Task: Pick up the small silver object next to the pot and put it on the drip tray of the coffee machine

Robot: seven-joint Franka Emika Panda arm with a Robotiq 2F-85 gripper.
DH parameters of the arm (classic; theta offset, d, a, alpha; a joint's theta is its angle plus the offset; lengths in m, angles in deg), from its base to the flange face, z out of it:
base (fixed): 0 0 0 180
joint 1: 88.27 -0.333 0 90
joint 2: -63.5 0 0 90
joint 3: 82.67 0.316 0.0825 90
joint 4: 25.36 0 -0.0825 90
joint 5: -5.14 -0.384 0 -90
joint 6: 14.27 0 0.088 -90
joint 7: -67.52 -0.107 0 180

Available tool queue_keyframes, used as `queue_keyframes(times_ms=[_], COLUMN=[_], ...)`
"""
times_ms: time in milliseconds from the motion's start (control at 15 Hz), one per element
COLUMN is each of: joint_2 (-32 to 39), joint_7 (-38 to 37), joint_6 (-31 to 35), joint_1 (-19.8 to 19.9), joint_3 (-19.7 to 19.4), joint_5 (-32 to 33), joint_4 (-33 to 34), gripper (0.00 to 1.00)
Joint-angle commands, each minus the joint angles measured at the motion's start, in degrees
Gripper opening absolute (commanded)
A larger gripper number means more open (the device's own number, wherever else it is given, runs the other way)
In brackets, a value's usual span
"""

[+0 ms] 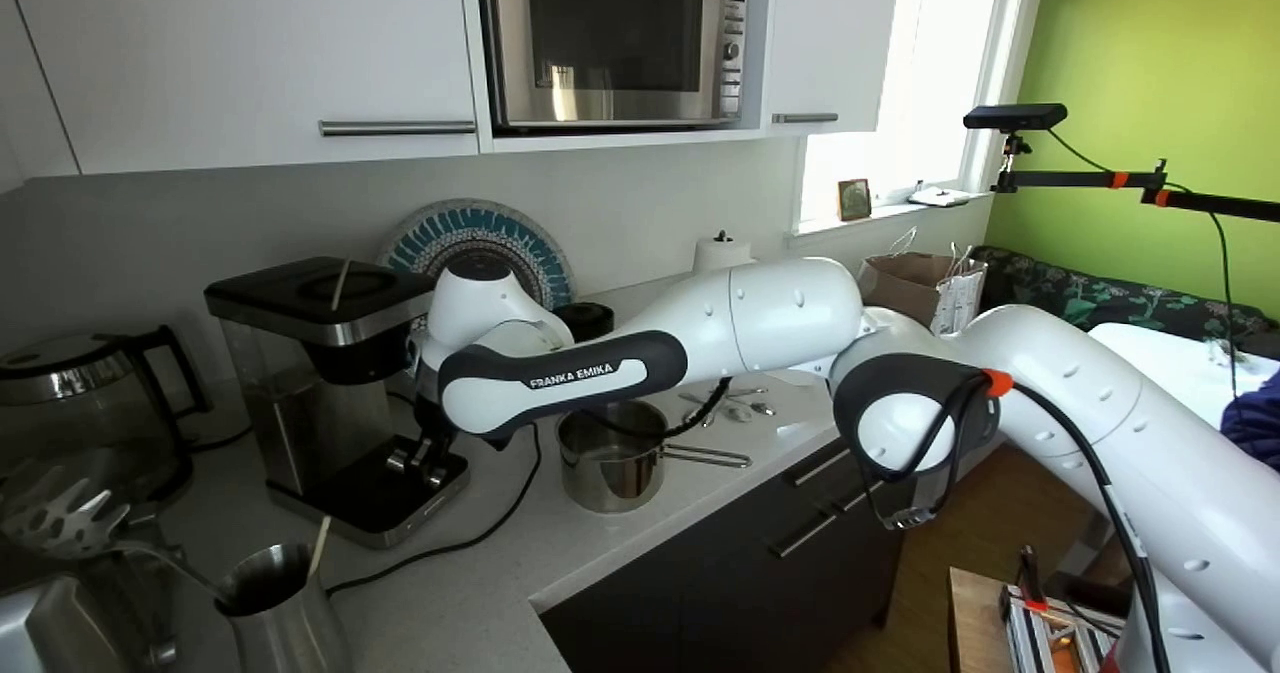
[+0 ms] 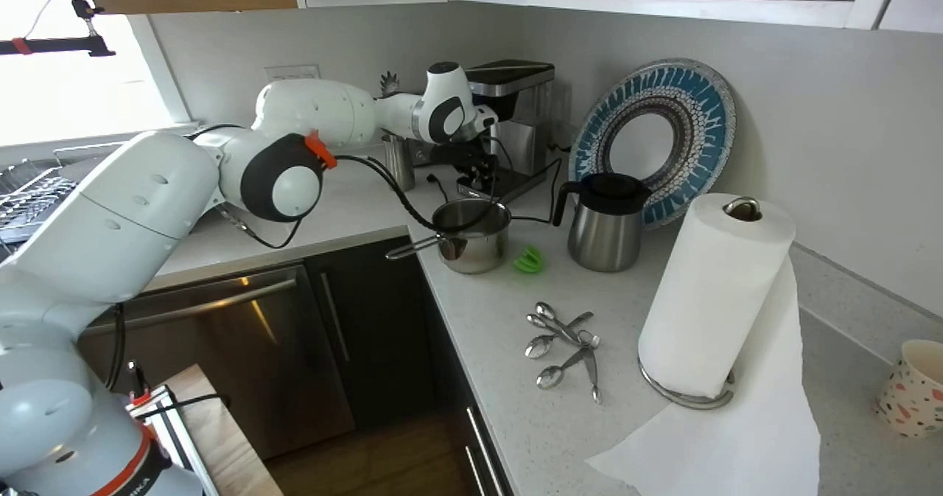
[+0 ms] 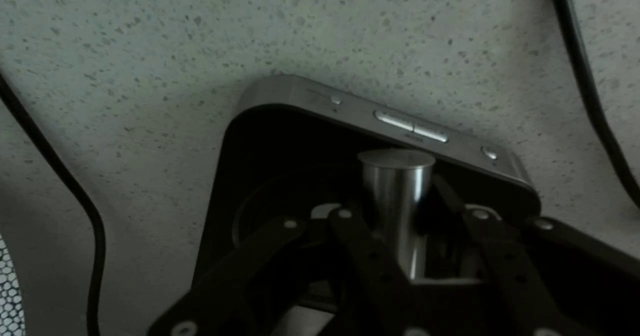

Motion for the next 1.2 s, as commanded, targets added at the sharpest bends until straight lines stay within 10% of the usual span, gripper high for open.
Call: queue_keyframes(times_ms=[0,67,467,1133], joint_2=[3.32,3.22,2.02,-15.41], joint_7=[1.51,0.91,0.62,-8.35], joint_6=[0.12,0.19,0.55,-11.28], joint_1=[-0.34,-0.52,-1.37,-4.31], joint_3=[-0.4,-0.92,-1.33,2.73], joint_5=[0.24,0.64,2.05,-3.35], joint_4=[4.02,4.06,2.91,-10.6], gripper=[0.28,0.62,0.99,1.0])
